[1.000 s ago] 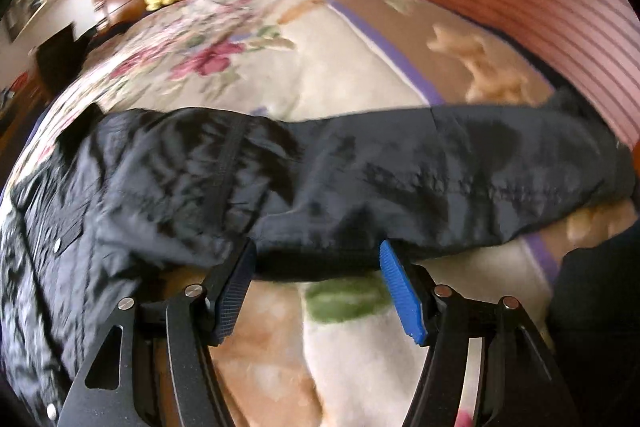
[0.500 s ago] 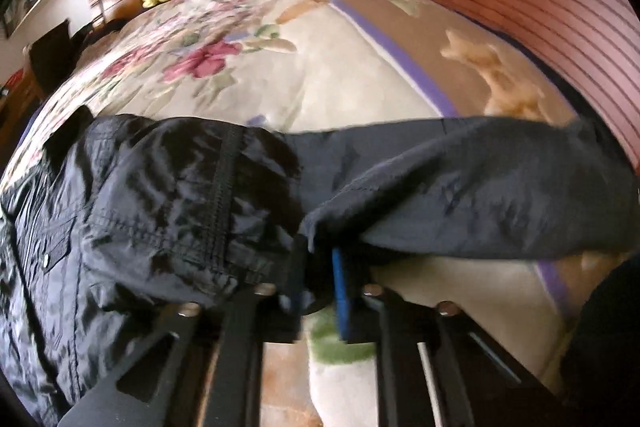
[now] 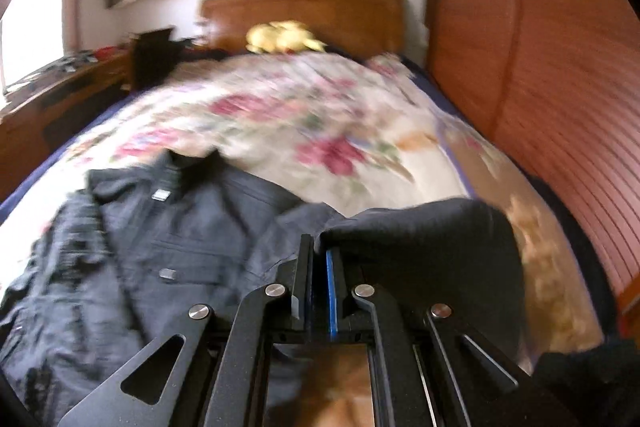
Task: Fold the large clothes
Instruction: 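Fold the held sleeve across the jacket body and open the right tool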
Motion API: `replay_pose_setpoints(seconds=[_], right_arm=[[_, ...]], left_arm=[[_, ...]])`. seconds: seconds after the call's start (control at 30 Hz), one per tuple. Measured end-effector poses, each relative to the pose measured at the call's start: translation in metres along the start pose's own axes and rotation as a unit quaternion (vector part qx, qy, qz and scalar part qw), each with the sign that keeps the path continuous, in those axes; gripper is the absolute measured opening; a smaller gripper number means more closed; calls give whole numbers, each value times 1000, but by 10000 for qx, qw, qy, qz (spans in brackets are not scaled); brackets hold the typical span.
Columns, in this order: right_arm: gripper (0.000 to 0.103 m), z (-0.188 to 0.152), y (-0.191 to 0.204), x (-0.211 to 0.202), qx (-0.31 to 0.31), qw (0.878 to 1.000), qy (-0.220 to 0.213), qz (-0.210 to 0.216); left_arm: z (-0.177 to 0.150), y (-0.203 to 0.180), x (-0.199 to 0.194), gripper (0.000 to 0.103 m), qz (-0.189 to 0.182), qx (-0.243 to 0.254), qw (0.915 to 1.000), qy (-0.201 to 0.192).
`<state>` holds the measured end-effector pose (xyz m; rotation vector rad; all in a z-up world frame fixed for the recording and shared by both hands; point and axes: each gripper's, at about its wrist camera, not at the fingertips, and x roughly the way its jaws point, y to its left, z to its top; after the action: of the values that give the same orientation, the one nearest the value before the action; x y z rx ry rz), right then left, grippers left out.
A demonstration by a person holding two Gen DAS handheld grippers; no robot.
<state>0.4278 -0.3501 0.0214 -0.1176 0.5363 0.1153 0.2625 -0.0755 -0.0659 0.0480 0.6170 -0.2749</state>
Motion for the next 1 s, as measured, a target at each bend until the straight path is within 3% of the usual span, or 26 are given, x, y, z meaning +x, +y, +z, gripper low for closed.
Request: replay_pose_setpoints(seconds=[0.2,0.3,0.4,0.67,0.77,0.87,0.93,1.0], right_arm=[[5,-15,68,-28,-566,9954,-67,767],[5,-36,88,-22,-683,9935,238,881],[5,-56,94,-6,-334,9914,682,1061],[10,-75,111,28,-298,9849,1265,1143],[18,-75,116,24,-441,9851,1297,1044],[23,-72,115,-3,-563,9895,1013,864],[38,-71,113,-17,-539,9901,889,940],[47,-68,108,-28,-624,9927,703,749]], left_arm=[[0,4,-4,79,21,-32,10000,-23],[-1,7,-7,79,23,-63,10000,-40],[-1,10,-10,79,37,-70,10000,-43],[-2,16,-17,79,52,-92,9999,-99],[-2,18,-20,79,60,-114,9999,-109],[-2,21,-21,79,56,-139,9998,-125],[-2,21,-22,79,33,-144,9998,-141],[-2,21,-22,79,28,-143,9998,-143]])
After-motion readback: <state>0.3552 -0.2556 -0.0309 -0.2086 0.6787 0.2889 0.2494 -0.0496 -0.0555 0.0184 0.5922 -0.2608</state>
